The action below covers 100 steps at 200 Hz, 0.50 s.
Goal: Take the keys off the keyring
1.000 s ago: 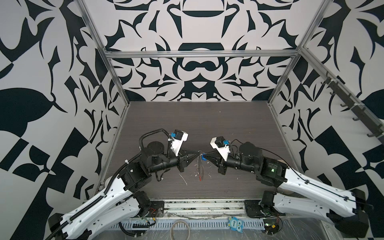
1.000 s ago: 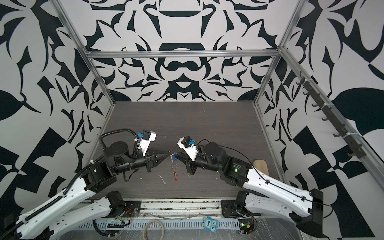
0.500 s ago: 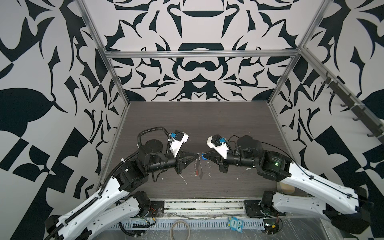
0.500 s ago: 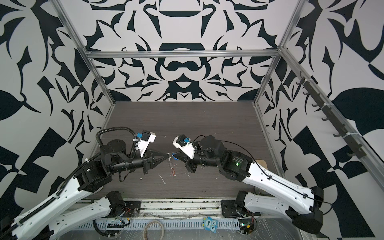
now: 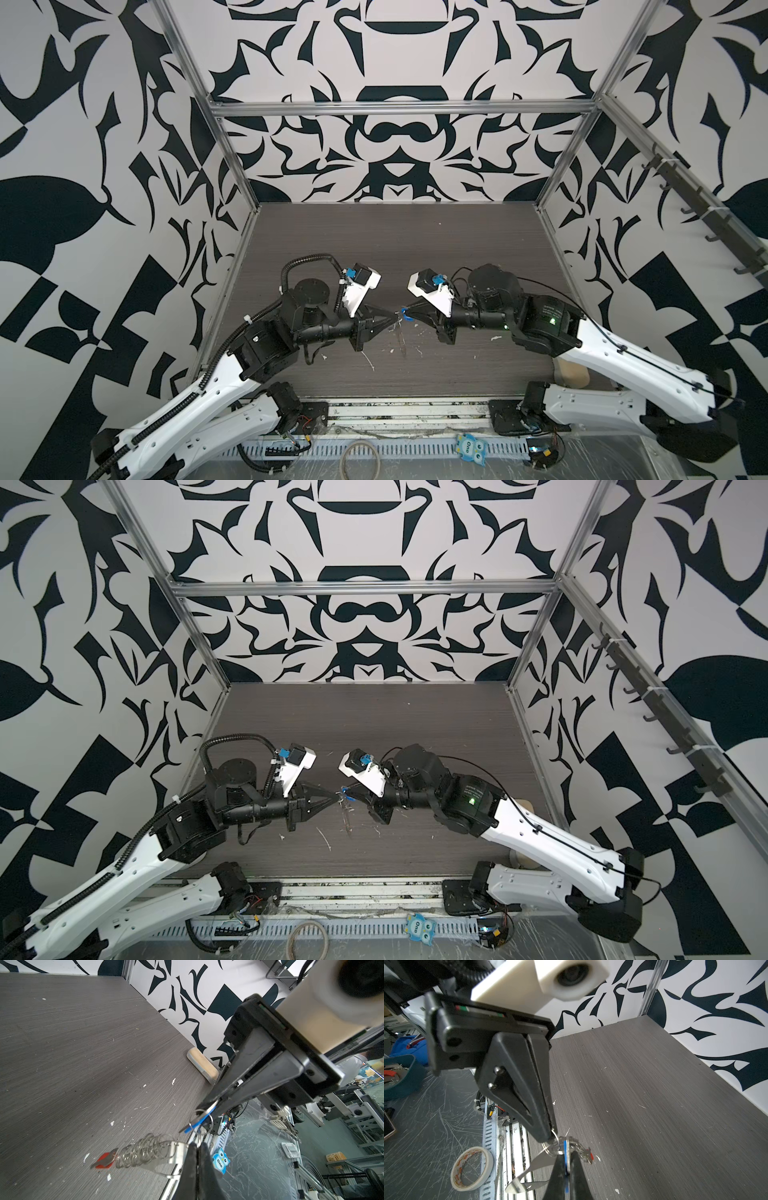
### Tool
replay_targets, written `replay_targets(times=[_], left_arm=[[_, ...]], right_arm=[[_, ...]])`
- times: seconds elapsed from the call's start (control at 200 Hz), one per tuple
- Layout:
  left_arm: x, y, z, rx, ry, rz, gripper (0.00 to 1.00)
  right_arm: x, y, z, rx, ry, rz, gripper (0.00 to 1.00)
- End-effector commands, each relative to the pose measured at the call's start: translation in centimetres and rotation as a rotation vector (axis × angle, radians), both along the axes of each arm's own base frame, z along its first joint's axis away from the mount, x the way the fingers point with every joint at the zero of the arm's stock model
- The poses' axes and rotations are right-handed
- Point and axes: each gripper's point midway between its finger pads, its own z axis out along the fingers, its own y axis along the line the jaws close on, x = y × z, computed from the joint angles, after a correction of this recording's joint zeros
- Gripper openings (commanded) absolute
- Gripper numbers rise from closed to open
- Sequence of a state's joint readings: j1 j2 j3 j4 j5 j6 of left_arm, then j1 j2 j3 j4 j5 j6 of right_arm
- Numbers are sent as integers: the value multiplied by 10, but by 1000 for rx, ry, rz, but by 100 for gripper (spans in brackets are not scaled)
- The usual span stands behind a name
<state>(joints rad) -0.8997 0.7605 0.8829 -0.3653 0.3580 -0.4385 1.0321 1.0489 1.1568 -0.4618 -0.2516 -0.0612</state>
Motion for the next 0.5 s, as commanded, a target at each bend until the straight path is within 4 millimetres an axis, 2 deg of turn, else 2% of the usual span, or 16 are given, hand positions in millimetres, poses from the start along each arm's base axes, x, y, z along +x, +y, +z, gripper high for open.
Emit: replay_targets(times=[0.0,0.295,0.495], left_arm=[[-8,0,18,-35,-34,-42,0],[-25,4,28,-84,-58,-114,0],[-38,5,34,-117,-63,-179,0]], right_arm=[[-4,2,25,48,-42,28,0],[-6,0,23,72,-47,41,0],[-7,-2,22,116,34,107,0]])
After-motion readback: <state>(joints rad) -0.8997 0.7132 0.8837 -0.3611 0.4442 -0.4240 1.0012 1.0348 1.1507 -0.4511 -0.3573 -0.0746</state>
